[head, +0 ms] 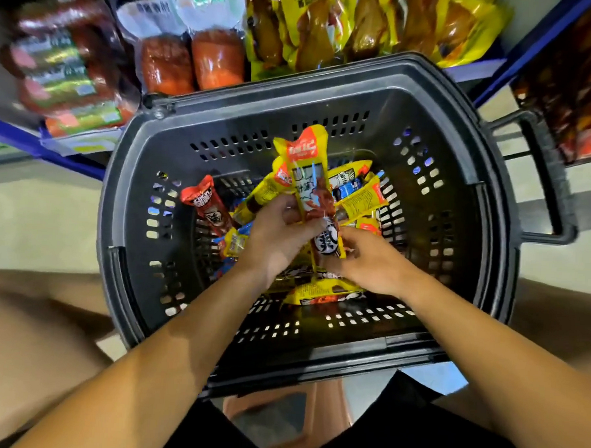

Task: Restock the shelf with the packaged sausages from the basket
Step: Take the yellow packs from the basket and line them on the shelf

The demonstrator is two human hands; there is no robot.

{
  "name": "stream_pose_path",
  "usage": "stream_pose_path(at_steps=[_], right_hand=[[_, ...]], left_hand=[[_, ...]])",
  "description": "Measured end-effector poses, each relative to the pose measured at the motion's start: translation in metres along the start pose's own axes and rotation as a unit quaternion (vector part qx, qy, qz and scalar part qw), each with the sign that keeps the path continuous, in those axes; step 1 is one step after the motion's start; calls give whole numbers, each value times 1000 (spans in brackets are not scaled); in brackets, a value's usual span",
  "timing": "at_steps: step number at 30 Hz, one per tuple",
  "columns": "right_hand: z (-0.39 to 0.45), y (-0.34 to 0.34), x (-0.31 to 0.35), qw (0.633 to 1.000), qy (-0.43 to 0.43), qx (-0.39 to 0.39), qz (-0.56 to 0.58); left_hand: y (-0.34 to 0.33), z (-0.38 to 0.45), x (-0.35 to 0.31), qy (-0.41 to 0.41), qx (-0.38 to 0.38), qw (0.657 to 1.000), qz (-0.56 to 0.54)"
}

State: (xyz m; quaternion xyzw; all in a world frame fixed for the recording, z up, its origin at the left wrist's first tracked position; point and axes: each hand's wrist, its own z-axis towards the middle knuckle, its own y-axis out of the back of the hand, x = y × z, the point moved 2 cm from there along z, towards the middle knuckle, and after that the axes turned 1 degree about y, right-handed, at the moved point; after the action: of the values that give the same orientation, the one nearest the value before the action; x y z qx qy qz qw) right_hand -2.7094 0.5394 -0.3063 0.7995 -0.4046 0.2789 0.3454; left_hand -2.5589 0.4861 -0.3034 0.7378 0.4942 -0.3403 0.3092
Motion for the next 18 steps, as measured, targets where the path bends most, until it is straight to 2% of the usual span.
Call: stream_pose_path(at_steps=[3,5,8,10,13,18], right_hand=[[-1,10,-12,998,-19,-52,6],[-1,18,-20,994,-64,-88,-26],[-1,27,-26,981,-107,-133,-89],[1,31,-28,978,-114,-147,-94],[4,34,-31,975,-121,-157,-96],[9,34,-28,974,-118,-166,-97]], left_hand=[[-7,17,10,-16,12,999,46],[-3,33,29,-45,9,987,153],[0,55,60,-122,-8,917,379],[-7,67,72,-144,10,874,464],[-22,74,80,-133,55,855,498],[-28,72,88,-138,39,876,461]])
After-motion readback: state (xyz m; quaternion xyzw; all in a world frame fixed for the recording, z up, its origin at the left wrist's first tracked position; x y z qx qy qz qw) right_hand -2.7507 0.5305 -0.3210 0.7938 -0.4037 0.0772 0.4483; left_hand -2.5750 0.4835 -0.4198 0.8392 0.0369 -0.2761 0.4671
